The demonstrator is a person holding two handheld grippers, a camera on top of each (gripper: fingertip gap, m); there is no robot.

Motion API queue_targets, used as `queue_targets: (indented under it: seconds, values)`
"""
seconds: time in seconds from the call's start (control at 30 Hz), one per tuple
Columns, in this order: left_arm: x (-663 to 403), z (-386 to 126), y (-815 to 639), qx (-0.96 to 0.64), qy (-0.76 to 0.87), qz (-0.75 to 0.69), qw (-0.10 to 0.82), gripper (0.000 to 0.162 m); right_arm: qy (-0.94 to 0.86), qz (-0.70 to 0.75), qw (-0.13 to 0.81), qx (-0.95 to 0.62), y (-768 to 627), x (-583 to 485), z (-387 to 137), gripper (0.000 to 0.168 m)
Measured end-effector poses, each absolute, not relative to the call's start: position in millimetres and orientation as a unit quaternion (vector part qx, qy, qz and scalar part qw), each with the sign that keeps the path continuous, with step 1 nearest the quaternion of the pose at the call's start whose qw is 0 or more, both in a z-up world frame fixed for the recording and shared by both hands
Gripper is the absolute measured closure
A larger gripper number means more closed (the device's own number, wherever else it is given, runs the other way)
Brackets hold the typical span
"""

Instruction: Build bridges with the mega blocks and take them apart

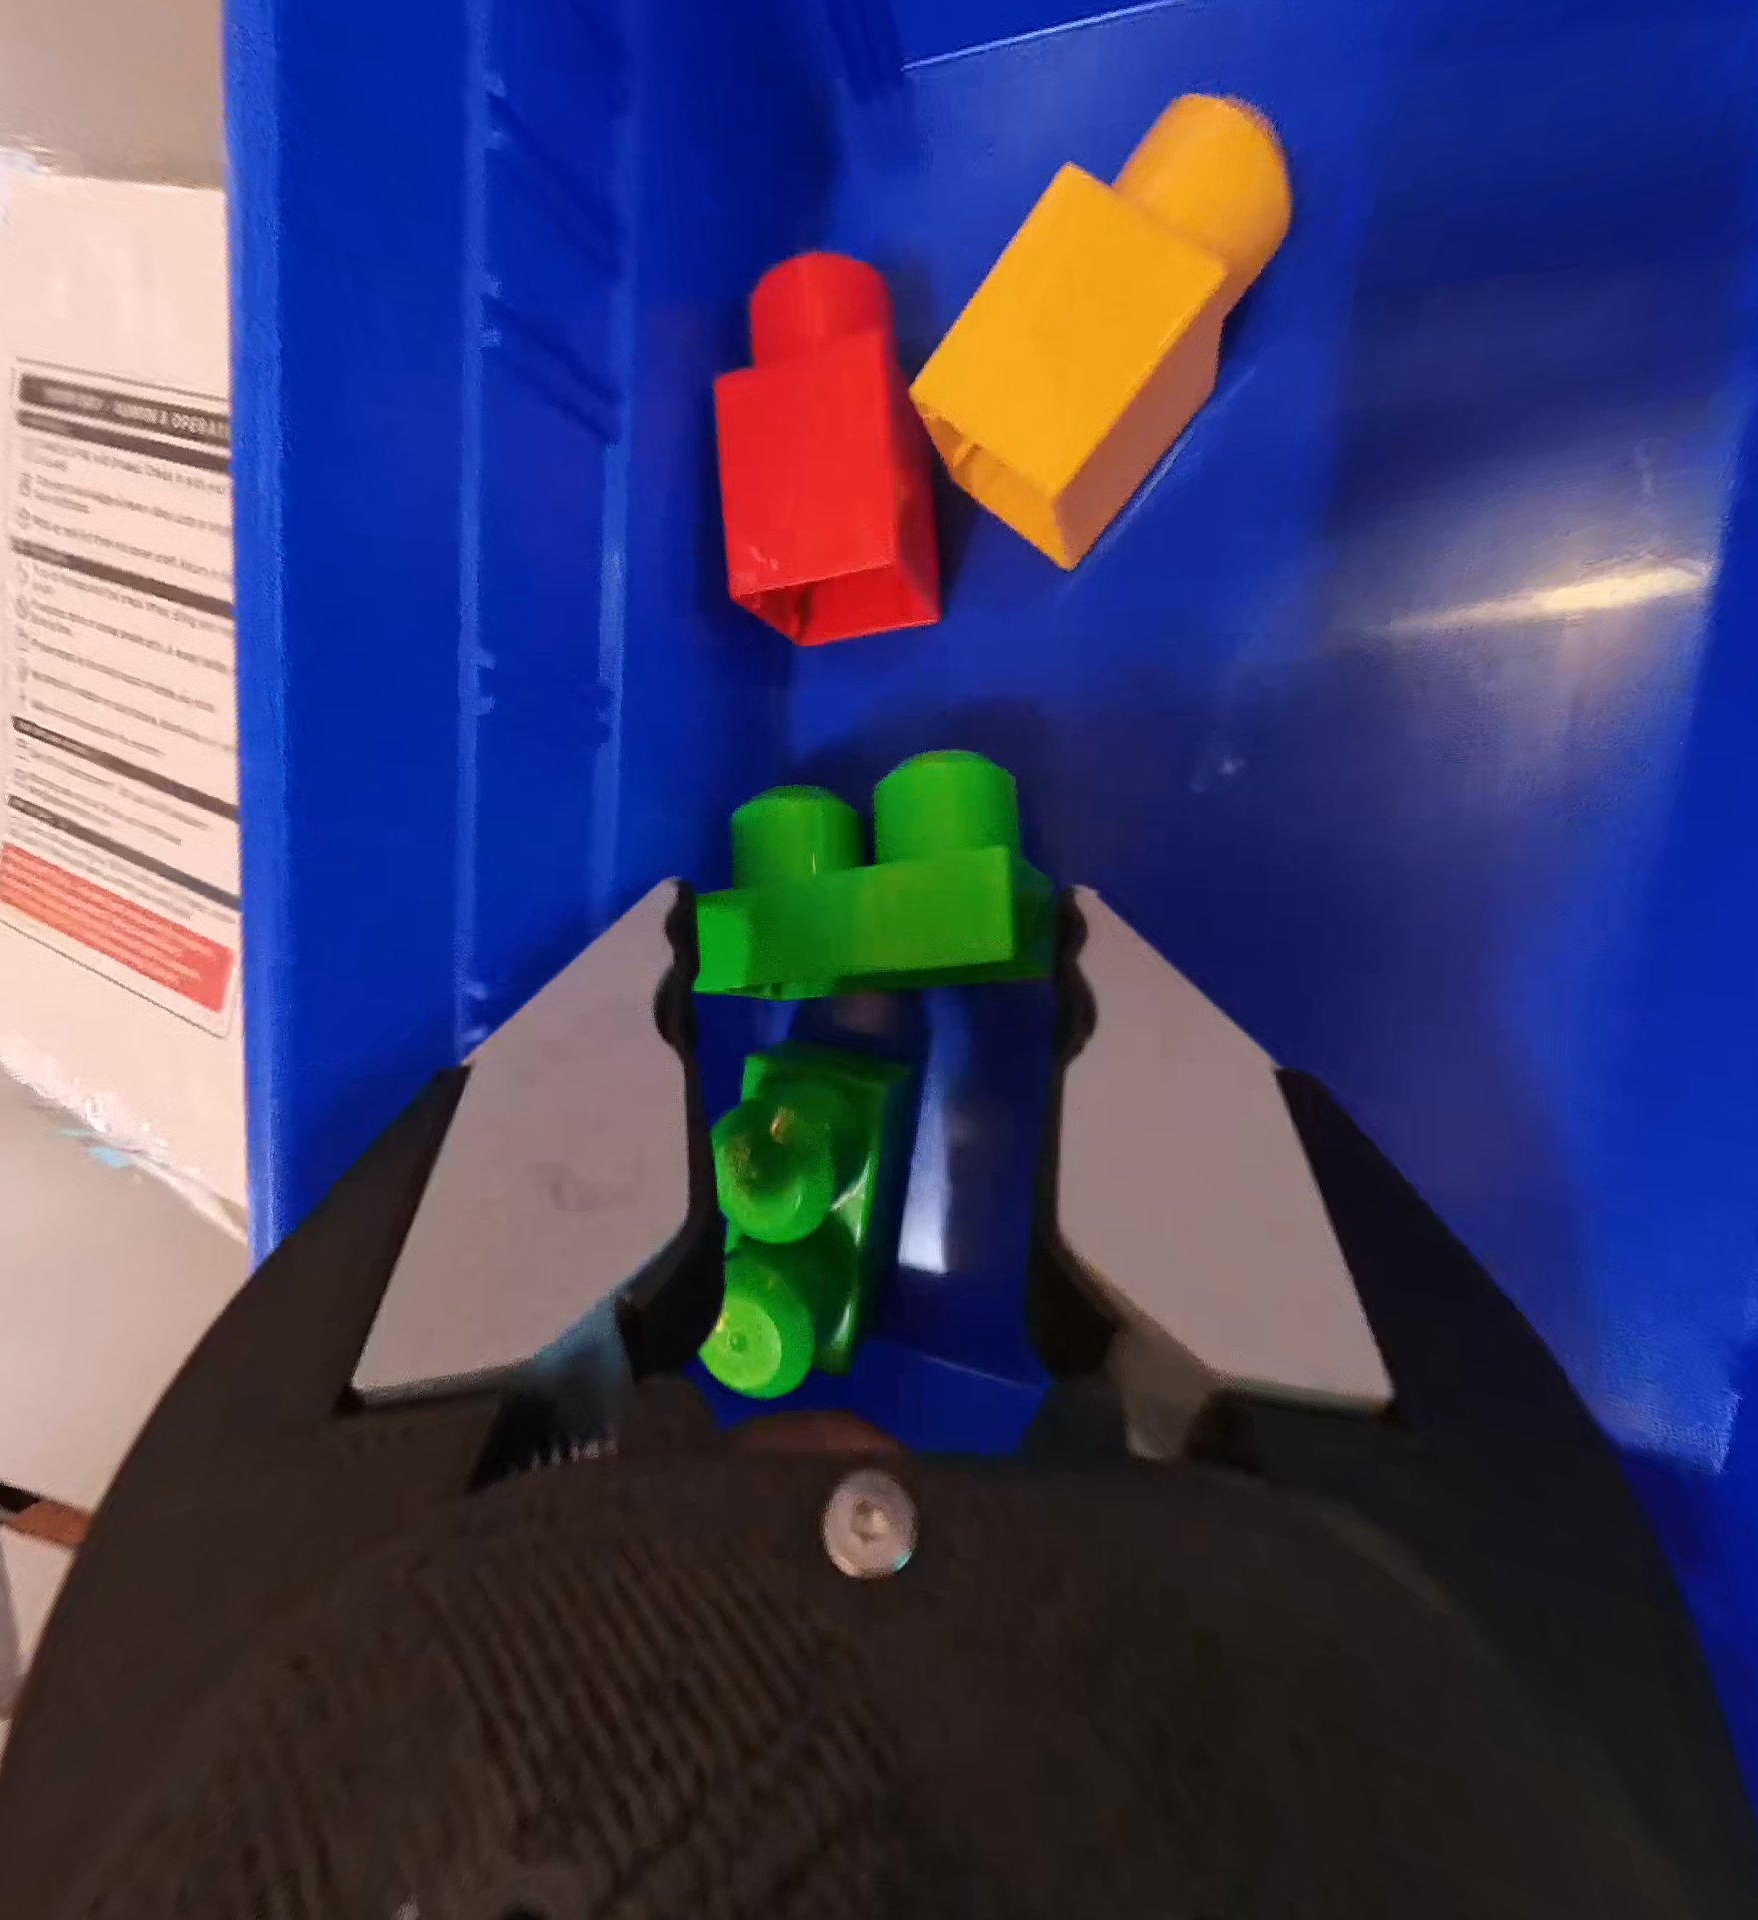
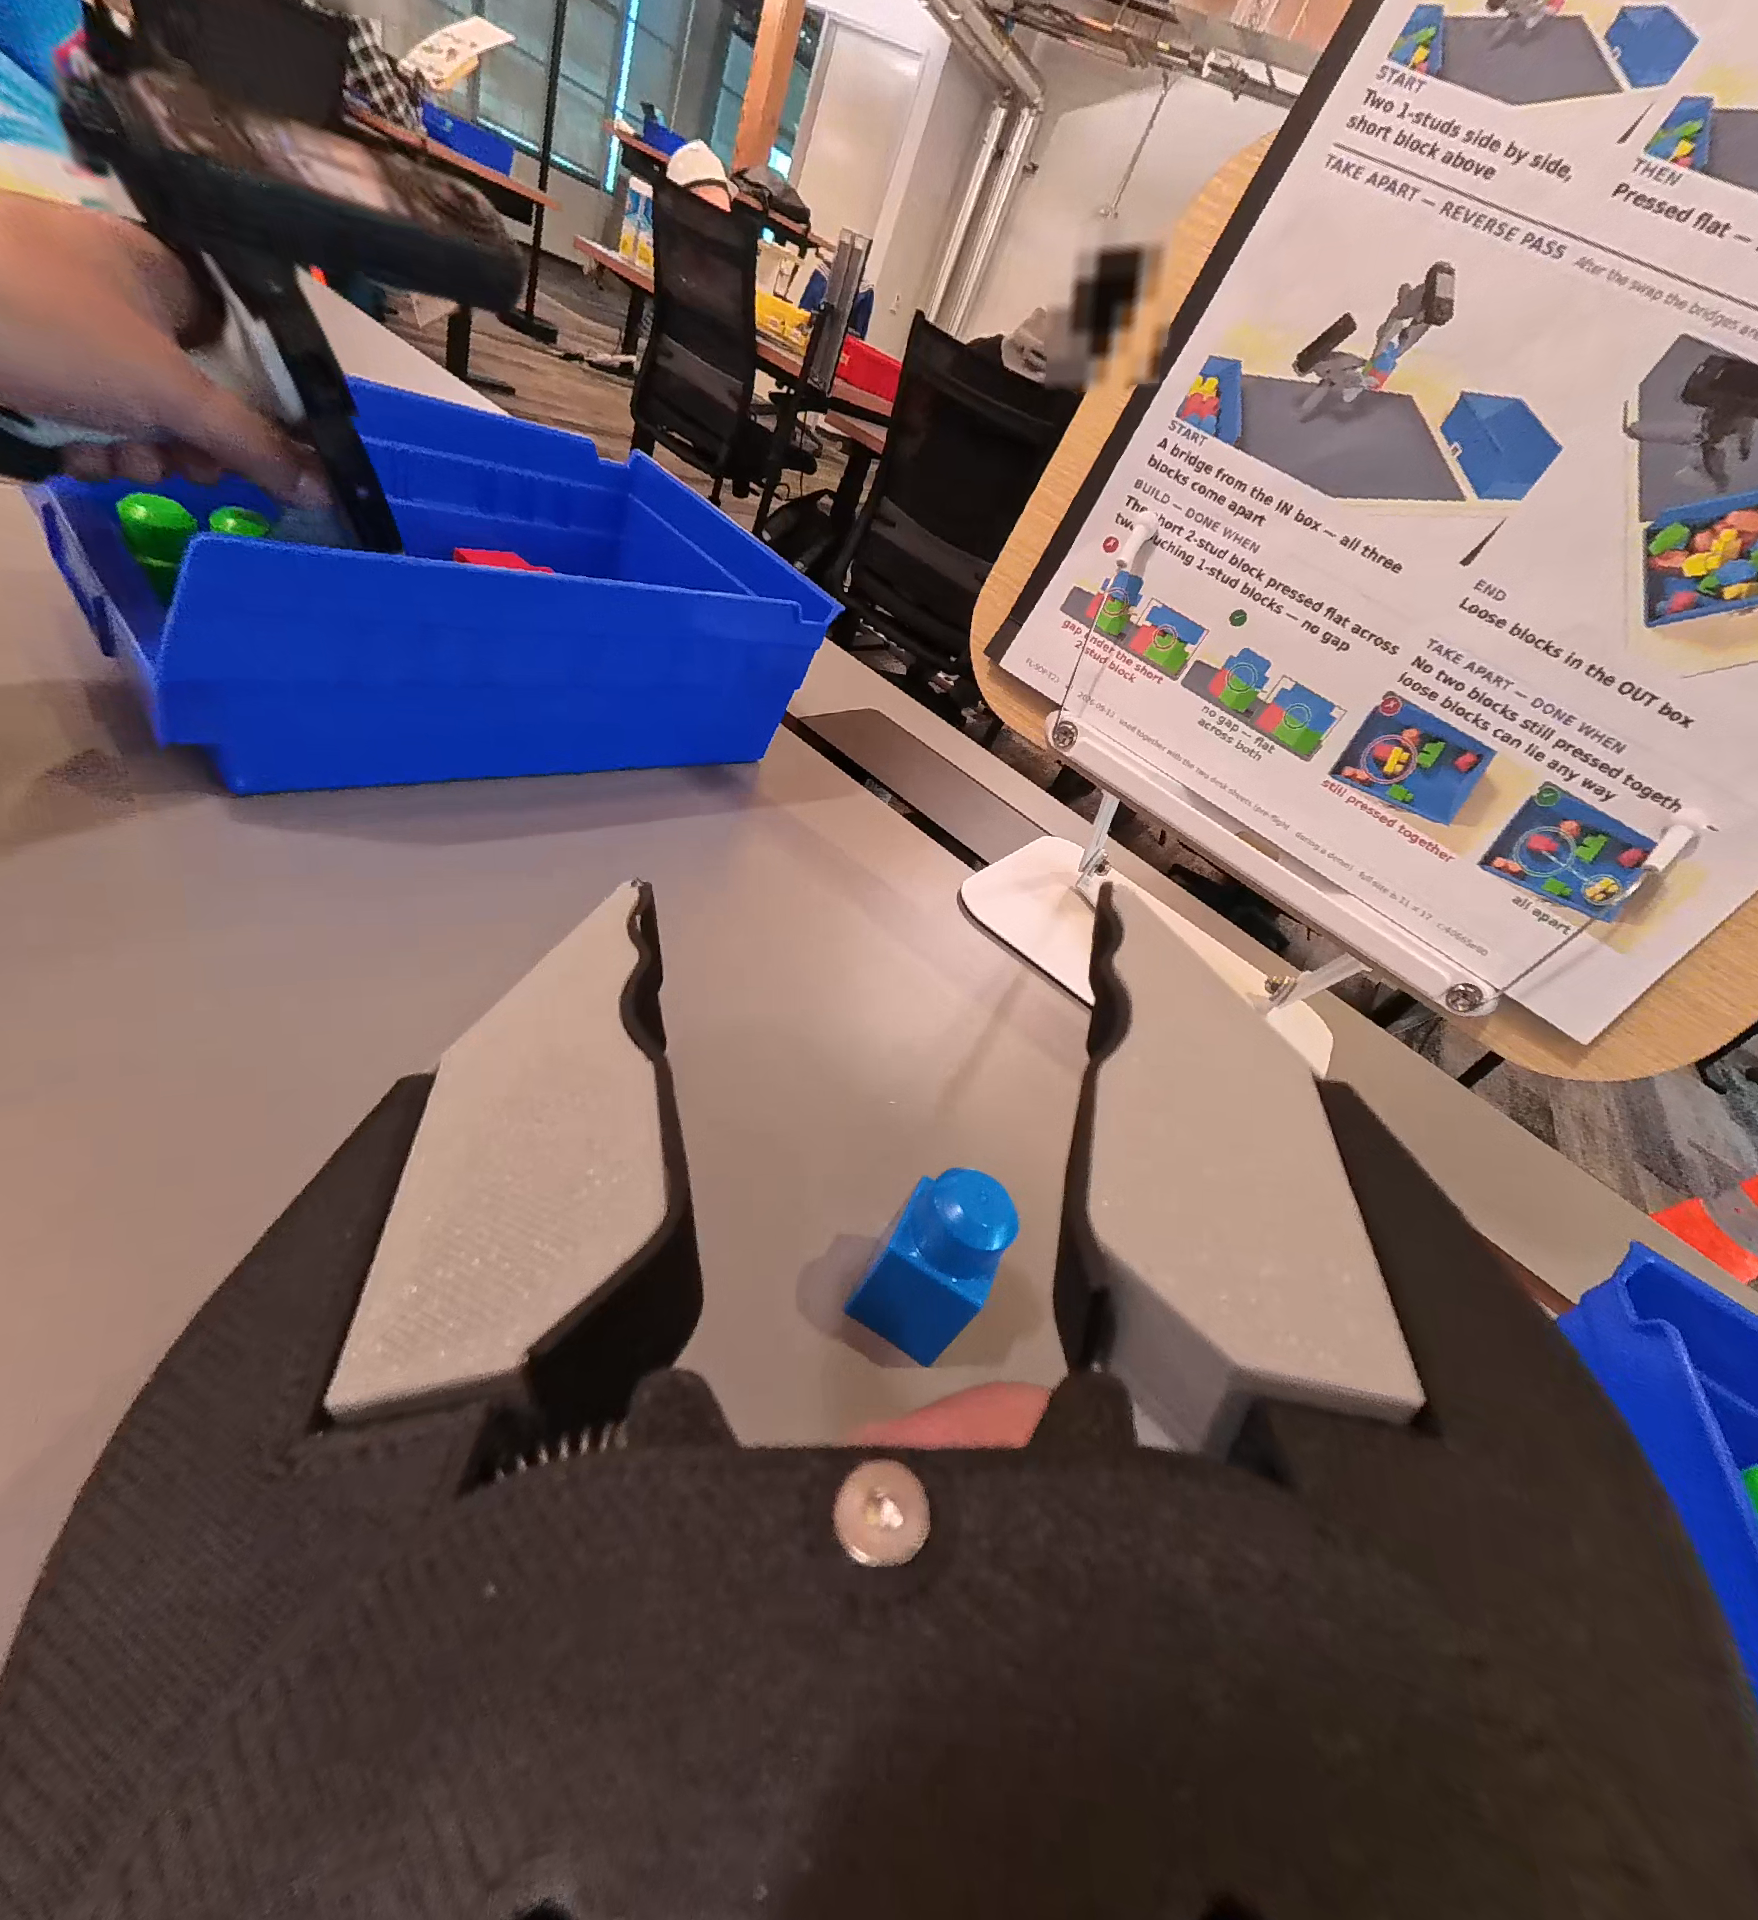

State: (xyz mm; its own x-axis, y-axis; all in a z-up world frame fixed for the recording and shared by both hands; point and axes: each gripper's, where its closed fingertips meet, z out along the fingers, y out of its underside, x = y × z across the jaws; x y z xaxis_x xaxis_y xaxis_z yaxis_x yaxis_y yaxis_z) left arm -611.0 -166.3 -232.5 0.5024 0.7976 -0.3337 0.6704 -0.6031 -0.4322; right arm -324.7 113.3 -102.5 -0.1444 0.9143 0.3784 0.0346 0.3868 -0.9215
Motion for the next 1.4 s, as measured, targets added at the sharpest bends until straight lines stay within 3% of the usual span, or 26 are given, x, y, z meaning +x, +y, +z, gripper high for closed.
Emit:
queue_targets:
  seconds: [0.1,0.17,0.3,0.37,0.63,0.97,1.2,1.4]
  values:
    - [-607.7,-237.0,-161.9,-0.863,-0.424,0.255,0.102,0.081,-0.636,0.411,0.536,-0.372,112.9,-324.4,-101.9,0.088]
    - [-607.0,-235.4,-165.4,-0.871,-0.406,0.268,0.070,0.094,-0.637,0.413,0.535,-0.371,111.8,-324.1,-101.5,0.088]
    - [-605.9,-234.5,-164.3,-0.887,-0.365,0.278,0.046,0.104,-0.640,0.412,0.537,-0.365,108.9,-322.7,-100.3,0.090]
    - [-602.5,-230.7,-154.2,-0.892,-0.357,0.269,0.073,0.130,-0.640,0.410,0.540,-0.361,108.2,-322.1,-99.3,0.091]
    - [-597.8,-209.1,-157.9,-0.890,-0.346,0.283,0.091,0.132,-0.641,0.412,0.538,-0.360,107.5,-321.7,-99.1,0.092]
    - [-558.4,-140.4,-109.5,-0.871,-0.323,0.236,0.287,0.131,-0.635,0.420,0.523,-0.382,115.5,-324.2,-102.2,0.093]
    - [-482.4,-86.7,-51.8,-0.854,-0.202,0.176,0.447,0.132,-0.633,0.426,0.513,-0.392,118.5,-326.0,-104.8,0.094]
    - [-398.0,-94.9,6.8,-0.842,-0.114,0.068,0.522,0.131,-0.625,0.418,0.519,-0.405,130.9,-327.5,-104.7,0.094]
